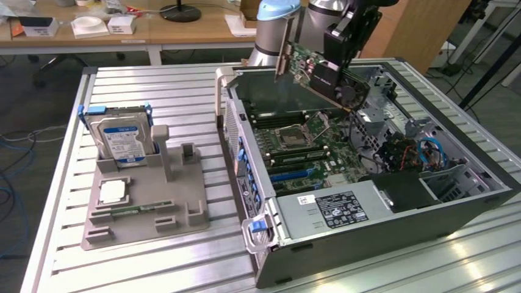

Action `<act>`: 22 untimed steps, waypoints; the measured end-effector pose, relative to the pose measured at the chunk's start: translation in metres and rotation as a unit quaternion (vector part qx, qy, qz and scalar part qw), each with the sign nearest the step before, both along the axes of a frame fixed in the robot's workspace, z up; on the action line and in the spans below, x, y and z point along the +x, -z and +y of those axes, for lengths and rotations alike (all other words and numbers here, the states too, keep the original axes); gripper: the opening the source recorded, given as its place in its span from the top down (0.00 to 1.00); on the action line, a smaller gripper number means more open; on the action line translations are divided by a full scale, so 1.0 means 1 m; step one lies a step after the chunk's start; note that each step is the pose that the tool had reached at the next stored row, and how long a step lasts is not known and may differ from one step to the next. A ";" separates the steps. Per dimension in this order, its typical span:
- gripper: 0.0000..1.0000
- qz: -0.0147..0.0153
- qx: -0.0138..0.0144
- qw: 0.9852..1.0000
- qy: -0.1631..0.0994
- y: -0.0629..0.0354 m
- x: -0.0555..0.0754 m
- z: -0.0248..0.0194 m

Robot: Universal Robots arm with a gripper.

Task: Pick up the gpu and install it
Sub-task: 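Insert the gpu into the slot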

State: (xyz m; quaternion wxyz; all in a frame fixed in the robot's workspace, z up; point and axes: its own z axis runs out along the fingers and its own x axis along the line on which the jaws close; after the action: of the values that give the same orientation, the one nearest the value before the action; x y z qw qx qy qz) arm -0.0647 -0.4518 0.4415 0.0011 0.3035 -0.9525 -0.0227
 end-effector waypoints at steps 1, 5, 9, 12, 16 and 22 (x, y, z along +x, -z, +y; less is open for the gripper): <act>0.74 0.000 0.000 1.000 -0.005 0.0000 0.000 0.0000; 0.74 0.000 0.000 1.000 -0.025 0.0000 0.000 0.0000; 0.74 0.000 0.000 0.999 -0.044 0.0001 0.000 0.0000; 0.74 0.000 0.000 0.998 -0.059 0.0001 0.000 0.0000; 0.74 0.000 0.000 0.997 -0.079 0.0002 0.000 0.0000; 0.74 0.000 0.000 0.994 -0.109 0.0003 0.000 0.0000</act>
State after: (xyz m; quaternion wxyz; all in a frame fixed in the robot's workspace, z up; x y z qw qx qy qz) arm -0.0647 -0.4518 0.4412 0.0036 0.4054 -0.9139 -0.0225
